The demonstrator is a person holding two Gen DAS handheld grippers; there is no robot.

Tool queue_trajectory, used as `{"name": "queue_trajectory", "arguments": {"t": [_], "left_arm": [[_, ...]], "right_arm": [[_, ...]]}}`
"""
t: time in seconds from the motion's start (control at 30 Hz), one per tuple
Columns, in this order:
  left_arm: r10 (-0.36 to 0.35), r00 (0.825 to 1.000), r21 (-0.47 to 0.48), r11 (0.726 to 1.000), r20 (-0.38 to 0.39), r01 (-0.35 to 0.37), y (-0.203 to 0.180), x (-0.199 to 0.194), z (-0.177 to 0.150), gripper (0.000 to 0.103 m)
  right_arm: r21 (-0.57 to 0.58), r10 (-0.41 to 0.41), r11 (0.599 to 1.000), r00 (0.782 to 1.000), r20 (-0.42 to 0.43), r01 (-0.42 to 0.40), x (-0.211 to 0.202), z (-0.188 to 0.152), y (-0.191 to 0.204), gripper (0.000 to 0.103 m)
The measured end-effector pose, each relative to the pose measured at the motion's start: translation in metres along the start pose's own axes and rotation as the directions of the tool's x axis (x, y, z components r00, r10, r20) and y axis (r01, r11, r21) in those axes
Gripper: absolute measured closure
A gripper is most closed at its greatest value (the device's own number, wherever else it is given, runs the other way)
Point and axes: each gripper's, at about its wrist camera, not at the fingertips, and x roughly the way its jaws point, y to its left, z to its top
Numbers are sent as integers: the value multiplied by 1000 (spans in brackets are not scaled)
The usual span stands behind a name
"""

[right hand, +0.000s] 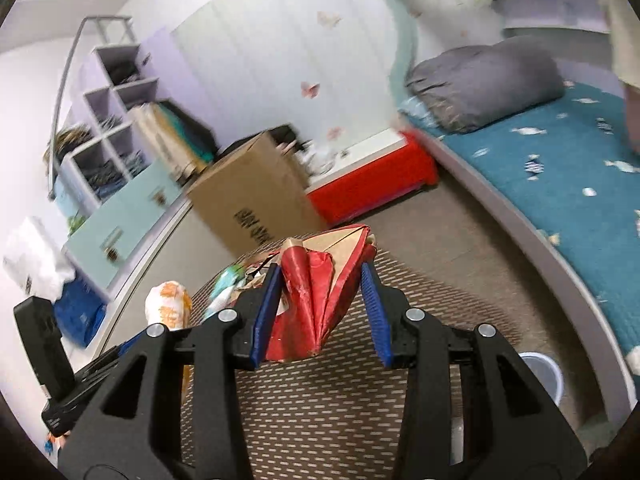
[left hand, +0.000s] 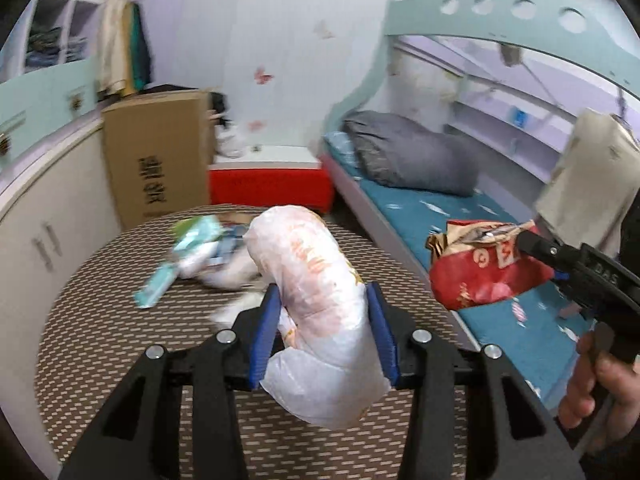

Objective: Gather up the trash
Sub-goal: 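Carry both bags over the blue bin and open both tools to drop them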

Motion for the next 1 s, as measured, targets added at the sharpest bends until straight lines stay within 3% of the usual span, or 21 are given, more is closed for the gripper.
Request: {"name": "queue_trajectory", "arguments": {"t": [0.2, 0.4, 0.5, 0.67, 0.8, 1.0], "left_arm": [[-124, 992, 97, 987, -28, 127, -80, 20, 3, 60], [-232, 965, 172, 953, -120, 250, -159, 54, -10, 60], [-262, 946, 213, 930, -193, 301, -202, 78, -28, 60], [-230, 923, 281, 905, -310, 320, -249, 125, -63, 59], [-196, 890, 307, 890, -411, 337, -273, 167, -91, 59], [-143, 855, 334, 878, -499, 342, -288, 211, -116, 59]], "right_arm": [[70, -155, 986, 986, 63, 150, -46, 7, -68, 63], [151, -342, 931, 938, 51, 332, -74, -7, -142, 63], [190, -421, 890, 907, -7, 414, -73, -23, -182, 62], [242, -470, 839, 874, -125, 486, -53, -54, -234, 62], [273, -476, 810, 854, -210, 518, -31, -79, -266, 62], [296, -460, 793, 842, -282, 532, -5, -95, -293, 61]]}}
